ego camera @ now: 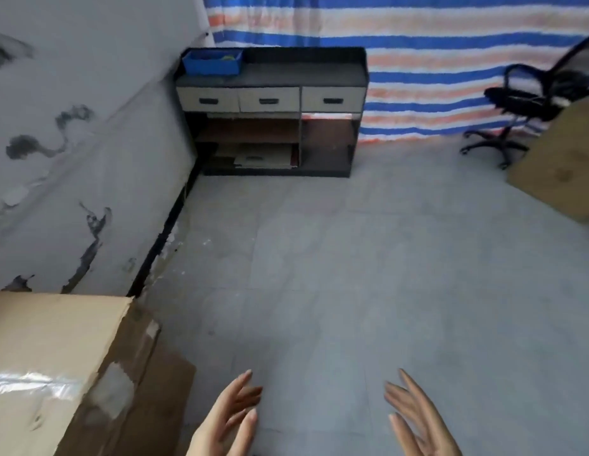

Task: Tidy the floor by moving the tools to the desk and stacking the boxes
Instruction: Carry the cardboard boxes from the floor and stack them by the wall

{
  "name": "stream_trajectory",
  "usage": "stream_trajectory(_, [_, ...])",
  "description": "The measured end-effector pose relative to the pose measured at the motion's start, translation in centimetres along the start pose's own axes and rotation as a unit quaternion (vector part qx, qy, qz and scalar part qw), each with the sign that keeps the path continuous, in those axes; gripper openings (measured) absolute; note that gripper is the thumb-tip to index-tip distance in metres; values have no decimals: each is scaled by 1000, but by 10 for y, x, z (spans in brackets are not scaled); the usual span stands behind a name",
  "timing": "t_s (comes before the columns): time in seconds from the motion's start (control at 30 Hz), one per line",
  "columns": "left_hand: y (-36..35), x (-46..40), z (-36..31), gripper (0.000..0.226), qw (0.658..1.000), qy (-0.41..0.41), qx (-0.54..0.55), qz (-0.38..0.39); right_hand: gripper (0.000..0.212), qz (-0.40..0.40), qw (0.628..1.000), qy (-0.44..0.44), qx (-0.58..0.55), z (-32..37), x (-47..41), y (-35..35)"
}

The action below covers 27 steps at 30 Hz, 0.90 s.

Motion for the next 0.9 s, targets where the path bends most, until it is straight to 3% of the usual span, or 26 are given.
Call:
stream_trajectory(0.17, [-123, -5, -13, 40, 988, 7, -53, 148, 44, -114, 991, -35, -62, -18, 55, 118])
stream_trajectory(0.3, [-242, -12, -2, 33, 956, 140, -26, 257, 44, -229, 966, -63, -103, -26, 102, 216])
stream_trajectory(0.33, [-266, -9, 10, 40, 936, 187, -18, 299, 51, -268, 956, -70, -100, -31, 113, 241])
stream_trajectory(0.37, [-298, -11, 29, 66, 920, 206, -32, 332, 59, -288, 950, -71, -101, -35, 120, 268])
stream_trajectory(0.4, [-313, -15, 36, 96, 910, 201, -33, 361, 54, -299, 945, -78, -107, -36, 121, 284])
stream_trajectory(0.43, [-324, -18, 38, 104, 908, 187, -37, 374, 44, -316, 937, -95, -114, -36, 120, 291])
stream_trajectory(0.5, [-380, -11, 6, 56, 920, 154, -74, 353, 26, -376, 913, -91, -131, -46, 136, 326])
stream_trajectory(0.57, [-422, -8, -20, 35, 932, 102, -97, 333, 83, -371, 918, -81, -113, -55, 138, 352])
stream_trajectory(0.6, [-439, -6, -30, 32, 928, 85, -96, 349, 90, -387, 910, -84, -125, -63, 136, 364])
stream_trajectory(0.73, [-501, -35, -51, 42, 906, 71, -117, 401, 68, -432, 886, -103, -134, -76, 115, 417])
stream_trajectory(0.8, [-540, -54, -63, 32, 896, 56, -132, 421, 66, -448, 879, -104, -126, -78, 97, 445])
stream_trajectory(0.9, [-606, -93, -91, 56, 893, 29, -148, 424, 56, -480, 862, -82, -142, -59, 60, 493])
Point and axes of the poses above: each hand's wrist, its own x-axis away from the middle knuckle, its own y-axis out of the back of the hand, z = x × y, the point moved 4 cm from there along -x, towards the middle knuckle, and after that the axes turned 1 degree about y, right-handed, at the moved point
